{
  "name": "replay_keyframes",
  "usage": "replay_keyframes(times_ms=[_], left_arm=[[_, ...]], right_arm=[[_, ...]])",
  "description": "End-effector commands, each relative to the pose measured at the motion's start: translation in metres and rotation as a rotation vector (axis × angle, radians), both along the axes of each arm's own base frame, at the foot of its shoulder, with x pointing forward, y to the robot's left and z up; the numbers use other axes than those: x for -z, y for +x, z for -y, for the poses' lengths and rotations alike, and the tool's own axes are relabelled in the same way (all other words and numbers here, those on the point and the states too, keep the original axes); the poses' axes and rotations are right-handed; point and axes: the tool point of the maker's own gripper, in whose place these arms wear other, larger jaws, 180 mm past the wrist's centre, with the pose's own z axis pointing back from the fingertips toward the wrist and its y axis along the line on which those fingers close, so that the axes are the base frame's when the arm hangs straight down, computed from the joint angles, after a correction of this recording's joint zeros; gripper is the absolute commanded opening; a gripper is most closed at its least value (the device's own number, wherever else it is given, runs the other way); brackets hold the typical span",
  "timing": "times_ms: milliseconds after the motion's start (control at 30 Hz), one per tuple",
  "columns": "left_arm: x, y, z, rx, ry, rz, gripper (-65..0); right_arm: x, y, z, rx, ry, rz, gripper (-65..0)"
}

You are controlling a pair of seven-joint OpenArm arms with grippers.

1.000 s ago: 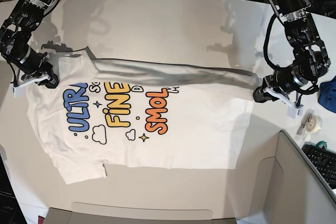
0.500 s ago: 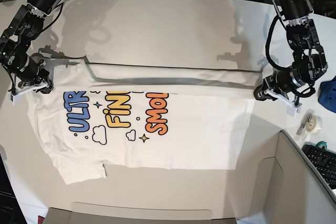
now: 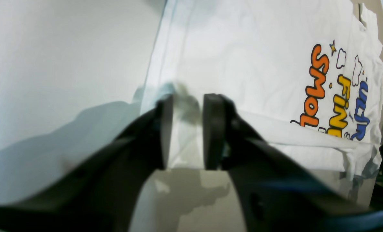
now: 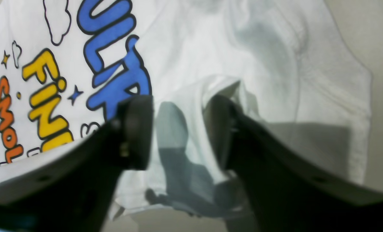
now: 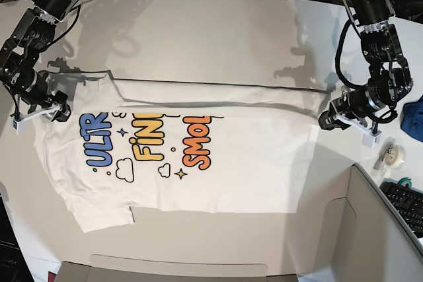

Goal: Layout the t-shirt on the table in an organized manner, then fold the t-shirt properly
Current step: 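Lift the shoulder edge with both grippers and fold it over the print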

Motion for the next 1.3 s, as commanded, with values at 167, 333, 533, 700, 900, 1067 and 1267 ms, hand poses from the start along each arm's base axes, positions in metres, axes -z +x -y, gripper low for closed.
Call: replay_keyframes(times_ms=[167, 333, 533, 700, 900, 1067, 1267], left_arm=[[-0.019, 0.009, -0.007, -0.005, 0.008, 0.055, -40.6], [-0.029, 0.008, -0.005, 0.009, 0.034, 0.086, -40.7], [-0.045, -0.011, 0.008, 0.060, 0.099, 0.142, -40.7], [-0.051, -0.026, 0.017, 0.096, 0.138, 0.159, -40.7], [-0.051, -0.033, 0.020, 0.109, 0.149, 0.159, -40.7], [-0.045, -0.039, 0.019, 0.106, 0.148, 0.141, -40.7], [-0.044, -0.040, 0.019, 0.106, 0.148, 0.138, -40.7]], right_arm=[[-0.044, 0.020, 0.027, 0.023, -0.062, 0.114, -23.5], [-0.066, 0.012, 0.063, 0.146, -0.020, 0.203, -23.5], [-0.047, -0.038, 0.078, 0.243, 0.144, 0.210, -23.5], [-0.009, -0.082, 0.060, 0.281, 0.270, 0.169, -23.5], [-0.001, -0.076, 0.042, 0.289, 0.329, 0.190, -23.5], [0.008, -0.058, 0.040, 0.329, 0.383, 0.210, -23.6], [0.037, -0.056, 0.030, 0.381, 0.505, 0.149, -23.7]])
